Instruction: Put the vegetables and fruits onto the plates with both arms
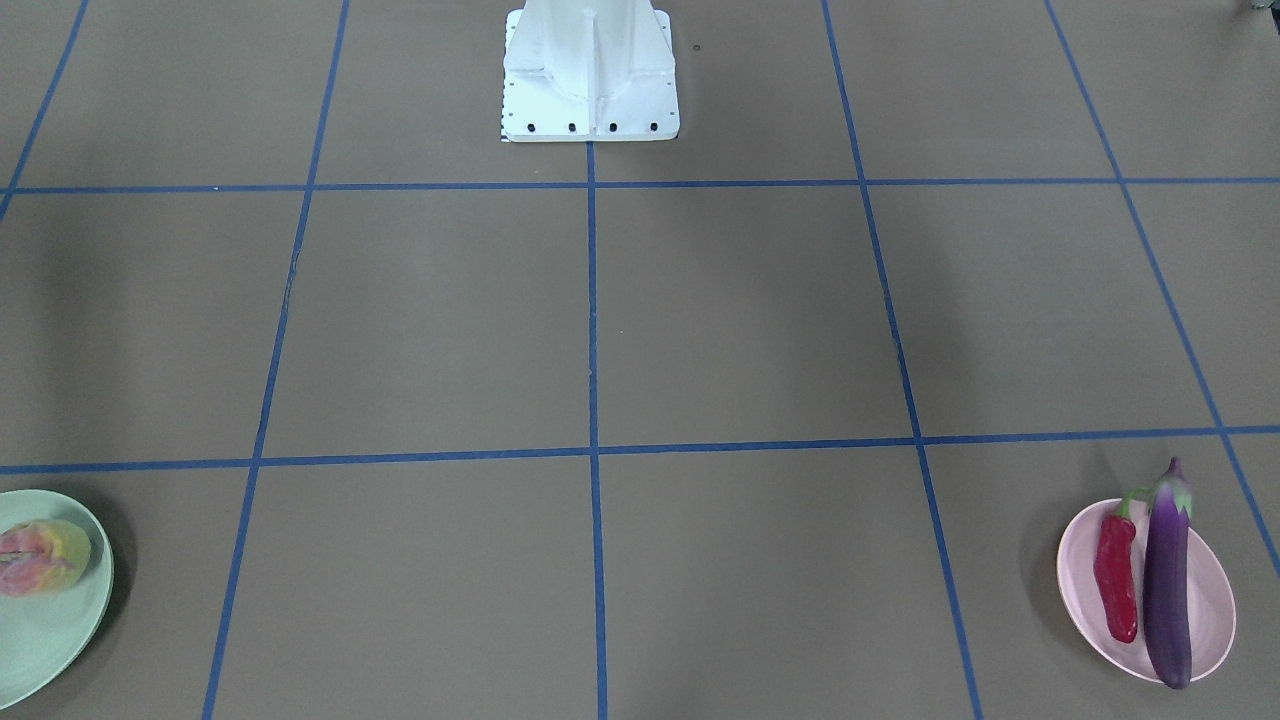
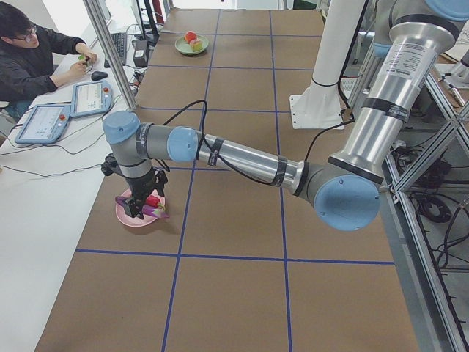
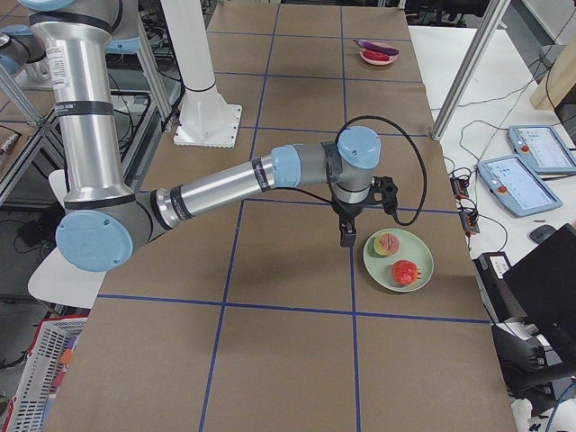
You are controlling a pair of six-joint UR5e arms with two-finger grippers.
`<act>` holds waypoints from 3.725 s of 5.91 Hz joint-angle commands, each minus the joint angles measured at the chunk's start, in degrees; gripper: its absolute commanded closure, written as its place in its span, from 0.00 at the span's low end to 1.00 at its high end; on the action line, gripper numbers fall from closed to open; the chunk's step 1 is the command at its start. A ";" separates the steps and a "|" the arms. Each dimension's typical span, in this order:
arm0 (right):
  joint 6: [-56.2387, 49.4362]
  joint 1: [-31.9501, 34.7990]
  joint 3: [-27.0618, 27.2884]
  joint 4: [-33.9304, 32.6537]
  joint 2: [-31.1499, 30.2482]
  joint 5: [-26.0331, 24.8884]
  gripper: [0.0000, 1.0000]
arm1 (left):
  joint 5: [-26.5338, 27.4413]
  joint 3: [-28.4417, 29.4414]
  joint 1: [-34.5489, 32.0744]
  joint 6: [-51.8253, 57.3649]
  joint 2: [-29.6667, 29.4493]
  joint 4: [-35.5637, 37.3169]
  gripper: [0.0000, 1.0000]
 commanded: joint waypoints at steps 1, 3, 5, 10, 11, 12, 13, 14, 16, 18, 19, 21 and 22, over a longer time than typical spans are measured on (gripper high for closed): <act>-2.15 3.14 0.04 0.42 -3.02 1.85 0.00 | -3.84 2.01 -4.08 2.97 6.14 -10.42 0.00; -2.24 3.16 -1.18 1.82 -7.77 -2.95 0.00 | 1.39 6.89 -4.01 1.57 13.71 -27.48 0.00; -2.41 3.16 -1.10 2.00 -10.31 -2.82 0.00 | 2.14 7.28 -4.10 -4.93 13.73 -26.68 0.00; -6.02 2.55 -1.18 5.32 -12.09 -3.51 0.00 | 5.04 -7.22 -4.10 -4.15 17.41 -5.39 0.00; -5.75 1.58 -1.97 7.61 -12.00 -3.43 0.00 | 3.30 -8.35 -3.93 -4.85 17.34 -4.79 0.00; -4.01 0.53 -1.89 7.98 -11.82 -3.34 0.00 | 2.15 -9.32 -3.84 -5.12 17.34 -4.69 0.00; -0.43 -0.09 -1.80 8.16 -11.13 -3.25 0.00 | -0.30 -10.12 -3.49 -10.17 17.16 -4.61 0.00; -0.22 -0.27 -1.98 8.16 -10.60 -3.25 0.00 | -0.24 -11.78 -2.96 -12.48 17.33 -4.52 0.00; -0.21 -0.27 -1.98 8.07 -10.59 -3.08 0.00 | 0.20 -12.23 -1.21 -12.50 17.69 -4.78 0.00; 1.27 -1.14 -1.89 8.16 -10.50 -3.25 0.00 | 0.55 -12.14 -1.11 -12.41 18.65 -4.78 0.00; 1.37 -1.24 -2.06 9.38 -10.59 -3.43 0.00 | 0.64 -12.15 -1.03 -12.41 18.57 -4.78 0.00; 1.45 -1.15 -2.07 9.39 -11.20 -3.17 0.00 | 2.66 -12.15 -1.03 -12.41 18.57 -4.78 0.00; 1.11 -0.80 -1.63 9.39 -12.16 -2.82 0.00 | 2.67 -12.15 -1.03 -12.33 18.65 -4.87 0.00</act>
